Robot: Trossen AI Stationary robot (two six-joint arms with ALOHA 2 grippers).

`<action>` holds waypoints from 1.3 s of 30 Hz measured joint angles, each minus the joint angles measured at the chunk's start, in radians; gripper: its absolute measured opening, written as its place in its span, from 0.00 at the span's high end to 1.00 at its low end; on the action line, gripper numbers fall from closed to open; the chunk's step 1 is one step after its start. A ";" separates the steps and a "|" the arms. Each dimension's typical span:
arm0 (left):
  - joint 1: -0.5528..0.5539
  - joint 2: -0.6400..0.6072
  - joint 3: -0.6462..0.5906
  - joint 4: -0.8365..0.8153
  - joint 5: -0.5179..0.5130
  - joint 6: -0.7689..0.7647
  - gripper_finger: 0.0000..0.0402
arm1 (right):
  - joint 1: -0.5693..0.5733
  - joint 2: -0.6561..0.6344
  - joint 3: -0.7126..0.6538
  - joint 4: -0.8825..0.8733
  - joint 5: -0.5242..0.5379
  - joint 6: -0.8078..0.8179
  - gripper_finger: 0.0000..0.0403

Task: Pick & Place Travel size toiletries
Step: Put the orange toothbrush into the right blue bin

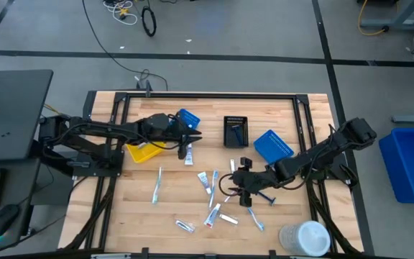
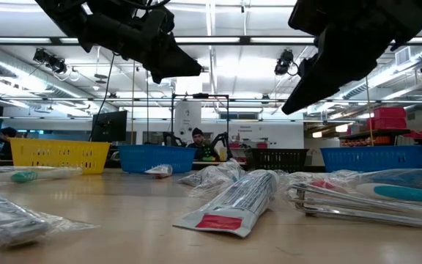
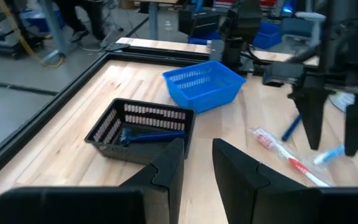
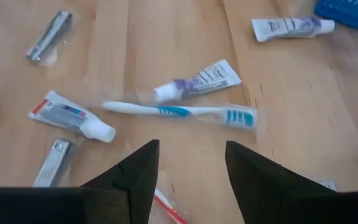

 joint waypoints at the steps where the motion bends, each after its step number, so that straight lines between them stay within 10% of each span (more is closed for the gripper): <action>1: 0.000 0.000 0.000 0.000 -0.012 -0.006 0.77 | -0.006 0.000 0.000 -0.008 0.000 0.000 0.52; 24: 0.000 0.000 0.000 0.000 -0.119 -0.122 0.77 | -0.152 0.000 0.000 -0.399 -0.025 0.213 0.45; 39: 0.000 0.000 0.000 -0.010 -0.110 -0.137 0.77 | -0.084 -0.001 -0.144 -0.167 -0.168 -0.131 0.52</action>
